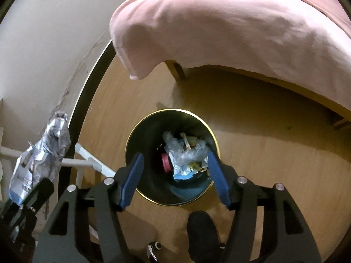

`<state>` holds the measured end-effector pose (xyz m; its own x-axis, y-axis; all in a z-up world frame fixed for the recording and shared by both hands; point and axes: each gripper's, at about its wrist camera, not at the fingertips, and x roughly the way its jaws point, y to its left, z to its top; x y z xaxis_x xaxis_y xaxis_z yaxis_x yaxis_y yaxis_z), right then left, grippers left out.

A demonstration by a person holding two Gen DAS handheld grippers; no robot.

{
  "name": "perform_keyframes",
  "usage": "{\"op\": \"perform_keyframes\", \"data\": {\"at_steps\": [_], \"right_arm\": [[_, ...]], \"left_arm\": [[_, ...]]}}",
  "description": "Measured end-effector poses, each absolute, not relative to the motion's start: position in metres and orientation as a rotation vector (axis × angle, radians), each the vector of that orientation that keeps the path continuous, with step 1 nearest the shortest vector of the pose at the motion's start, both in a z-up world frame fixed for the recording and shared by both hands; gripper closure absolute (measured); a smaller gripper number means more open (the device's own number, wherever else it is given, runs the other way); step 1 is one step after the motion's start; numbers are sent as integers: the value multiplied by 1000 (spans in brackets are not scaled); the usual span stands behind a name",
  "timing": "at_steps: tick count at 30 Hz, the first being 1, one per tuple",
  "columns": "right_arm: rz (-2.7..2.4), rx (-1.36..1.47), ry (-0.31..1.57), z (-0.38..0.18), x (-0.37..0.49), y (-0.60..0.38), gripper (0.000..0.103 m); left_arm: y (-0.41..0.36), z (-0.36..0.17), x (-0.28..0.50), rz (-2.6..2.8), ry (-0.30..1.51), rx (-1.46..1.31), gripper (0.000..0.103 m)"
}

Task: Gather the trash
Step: 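Carry the plastic bag and paper wrapper over the black bin and open both tools, then grasp the blue-trimmed white cloth with the right tool while the left tool grasps the pink-yellow box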

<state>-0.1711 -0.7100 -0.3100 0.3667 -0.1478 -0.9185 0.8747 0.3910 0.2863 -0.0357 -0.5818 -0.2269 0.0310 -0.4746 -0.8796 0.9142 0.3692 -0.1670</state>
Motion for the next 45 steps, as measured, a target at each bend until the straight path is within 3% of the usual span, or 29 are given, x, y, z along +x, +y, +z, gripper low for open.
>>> {"op": "perform_keyframes", "data": {"at_steps": [5, 7, 9, 10, 19, 24, 29, 34, 39, 45], "right_arm": [[-850, 958, 924, -305, -185, -717, 42], [-864, 978, 908, -305, -192, -719, 42], [-874, 996, 894, -305, -198, -722, 42], [-875, 1000, 892, -305, -198, -723, 42], [-881, 962, 891, -297, -200, -718, 42], [-874, 911, 860, -279, -192, -708, 42], [-766, 757, 802, -212, -151, -680, 42], [-509, 617, 725, -118, -87, -611, 42], [-183, 424, 712, -52, -8, -488, 42], [86, 288, 747, -34, 71, -356, 42]], "left_arm": [[-596, -232, -43, -1173, 1072, 550, 85], [-604, -231, -44, -1177, 1073, 555, 79], [-609, -230, -43, -1174, 1083, 540, 52], [-610, -230, -43, -1172, 1085, 532, 49], [-602, -212, -47, -1165, 1059, 533, 44], [-572, -164, -44, -1157, 983, 507, 28], [-505, -94, -26, -1099, 862, 445, 15], [-399, -45, 19, -955, 811, 349, 14], [-284, -28, 70, -727, 794, 266, 13], [-148, -29, 121, -441, 832, 144, 13]]}}
